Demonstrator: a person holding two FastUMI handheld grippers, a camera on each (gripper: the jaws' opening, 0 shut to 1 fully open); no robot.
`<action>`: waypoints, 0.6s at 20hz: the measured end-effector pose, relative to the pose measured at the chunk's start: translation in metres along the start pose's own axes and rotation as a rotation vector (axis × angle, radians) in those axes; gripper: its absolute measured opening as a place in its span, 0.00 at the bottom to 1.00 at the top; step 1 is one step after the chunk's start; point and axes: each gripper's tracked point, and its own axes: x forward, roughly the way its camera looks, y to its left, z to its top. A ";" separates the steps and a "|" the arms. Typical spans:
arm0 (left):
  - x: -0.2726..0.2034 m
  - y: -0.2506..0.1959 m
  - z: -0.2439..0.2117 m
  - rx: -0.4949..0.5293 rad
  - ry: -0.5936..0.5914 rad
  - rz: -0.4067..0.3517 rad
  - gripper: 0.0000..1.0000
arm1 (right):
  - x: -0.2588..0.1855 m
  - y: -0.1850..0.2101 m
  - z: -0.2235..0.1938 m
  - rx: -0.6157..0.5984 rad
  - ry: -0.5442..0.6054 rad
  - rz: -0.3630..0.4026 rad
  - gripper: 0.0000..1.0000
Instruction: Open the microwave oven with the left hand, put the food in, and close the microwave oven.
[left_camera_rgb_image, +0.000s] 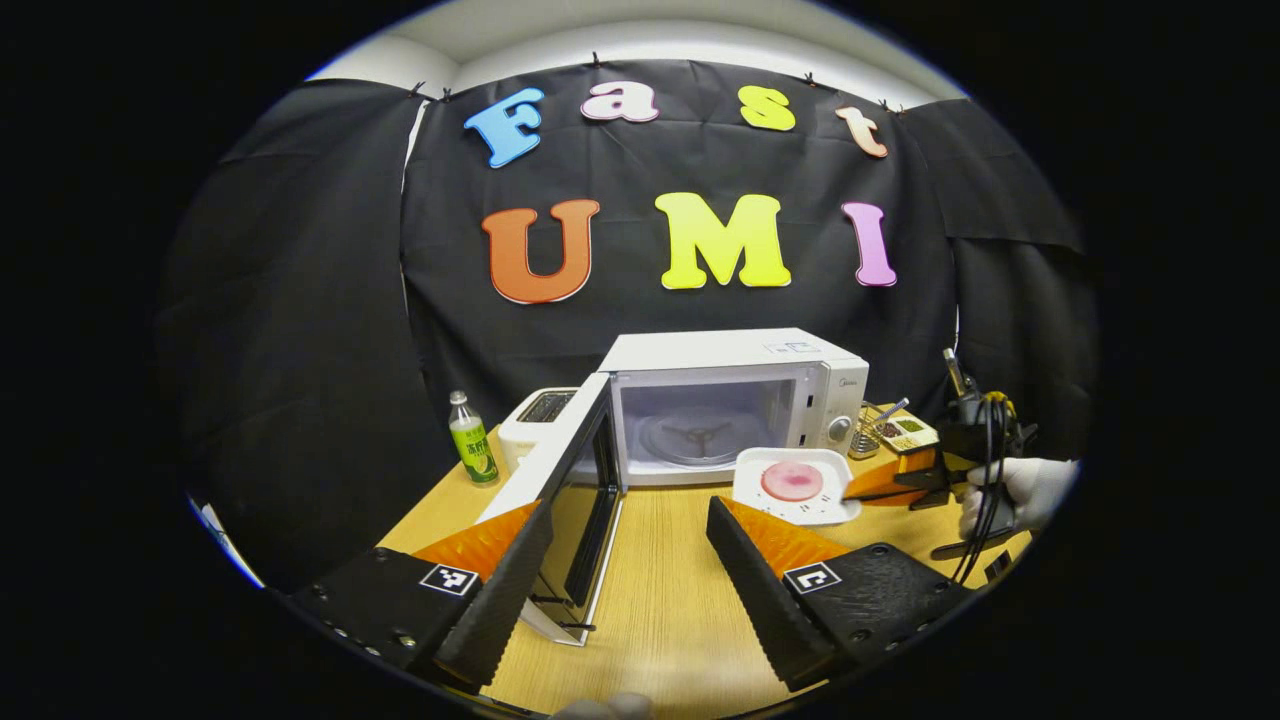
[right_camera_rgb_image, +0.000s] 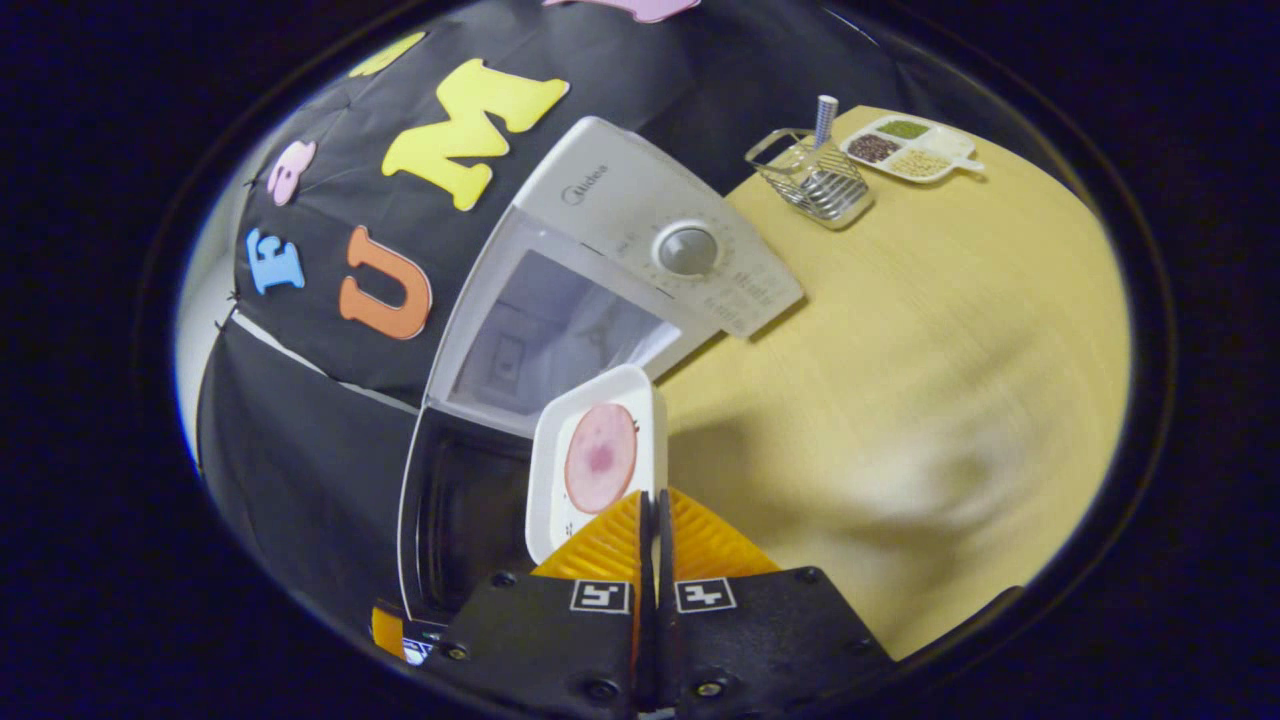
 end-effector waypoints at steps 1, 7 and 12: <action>-0.001 0.000 0.006 0.007 -0.010 0.006 0.95 | 0.010 0.016 -0.003 0.025 -0.018 0.026 0.03; -0.002 0.000 0.033 0.001 -0.094 0.030 0.95 | 0.081 0.057 0.005 0.092 -0.162 0.047 0.04; 0.004 -0.004 0.025 0.012 -0.089 0.031 0.95 | 0.134 0.049 0.026 0.226 -0.338 -0.035 0.04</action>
